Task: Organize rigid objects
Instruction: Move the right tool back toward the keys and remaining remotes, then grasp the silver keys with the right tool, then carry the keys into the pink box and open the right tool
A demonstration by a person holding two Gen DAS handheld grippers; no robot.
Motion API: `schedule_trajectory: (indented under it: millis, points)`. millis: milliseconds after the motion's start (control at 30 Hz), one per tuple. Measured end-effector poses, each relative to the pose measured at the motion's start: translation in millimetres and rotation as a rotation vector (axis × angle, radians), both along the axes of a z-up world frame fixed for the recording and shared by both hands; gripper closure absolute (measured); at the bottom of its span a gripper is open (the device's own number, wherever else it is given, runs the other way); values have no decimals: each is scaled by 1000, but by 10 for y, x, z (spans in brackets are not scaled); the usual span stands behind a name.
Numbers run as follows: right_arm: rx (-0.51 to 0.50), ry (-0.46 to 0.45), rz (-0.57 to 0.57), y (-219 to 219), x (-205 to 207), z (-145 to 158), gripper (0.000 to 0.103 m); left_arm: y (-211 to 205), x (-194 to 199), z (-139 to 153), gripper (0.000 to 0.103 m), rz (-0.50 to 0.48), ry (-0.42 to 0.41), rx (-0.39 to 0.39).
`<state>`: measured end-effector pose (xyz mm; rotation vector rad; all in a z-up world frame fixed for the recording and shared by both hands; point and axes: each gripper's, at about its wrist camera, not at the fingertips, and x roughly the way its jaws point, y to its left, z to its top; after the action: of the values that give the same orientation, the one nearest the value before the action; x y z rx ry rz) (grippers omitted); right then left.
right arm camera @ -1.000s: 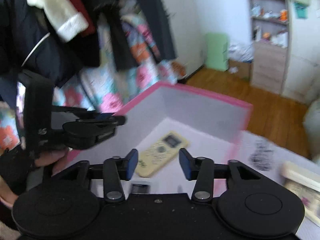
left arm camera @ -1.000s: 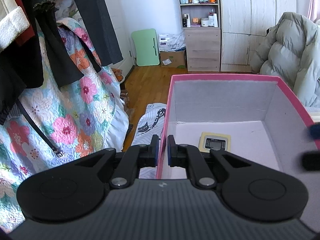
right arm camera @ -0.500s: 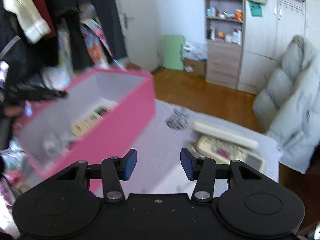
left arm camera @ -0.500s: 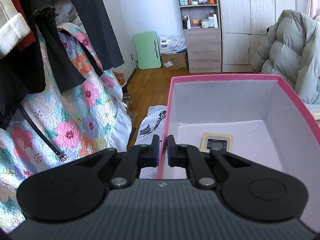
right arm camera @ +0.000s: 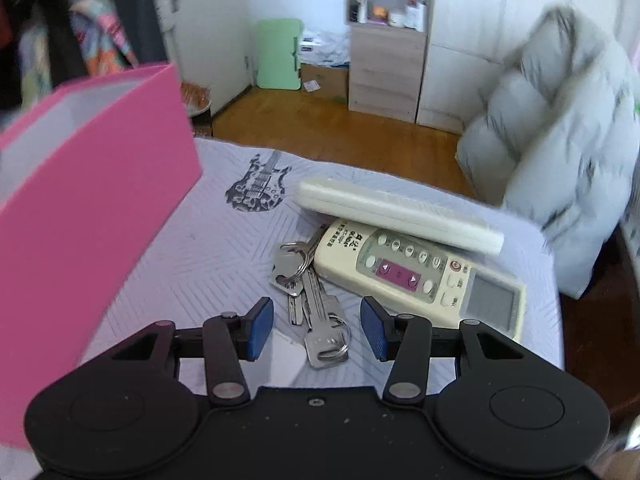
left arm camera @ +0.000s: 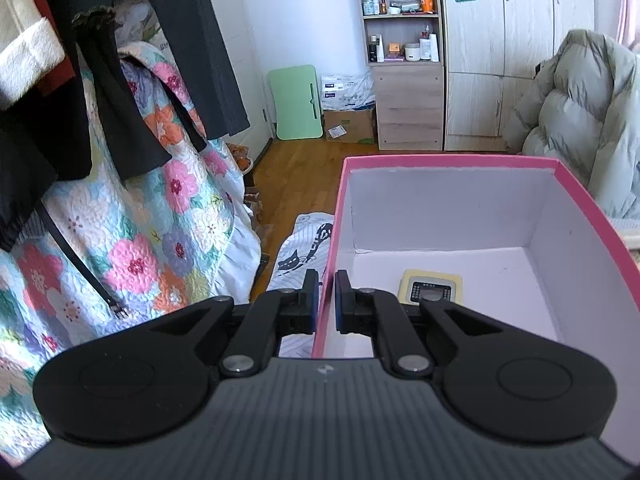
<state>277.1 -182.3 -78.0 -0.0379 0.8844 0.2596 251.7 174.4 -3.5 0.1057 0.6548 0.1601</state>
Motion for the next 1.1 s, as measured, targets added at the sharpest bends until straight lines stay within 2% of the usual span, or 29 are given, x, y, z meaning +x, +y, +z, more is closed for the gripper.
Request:
schedule_trajectory:
  millis: [33,67,133,167,500,700,900,1100]
  points:
    - [29,15,-3,-36,-1,-2,69,-8,4,1,96,1,-1,8]
    - [25,19,-6,-41,-4,-1,86,-11,4,2,96,2,-1,10]
    - [21,-4,-2,-48,-62,26,91,2,0,3,96,3,-5,0]
    - [18,-20,-3,-44,-104,39,100,9,-3,2,96,4,-6,-7]
    - [63,-118,-10,-72,-326,316,100,-8,-24,-3,96,1,-12,7]
    - [109,-198,15,-20,-428,636,100,-7,-32,4,96,-9,-17,5]
    - [164,-300,110,150,-510,1159,100,-16,-31,-1,96,-4,-13,10]
    - [243,-322,273,486,-562,1573,100,-29,12,-5,96,6,11,27]
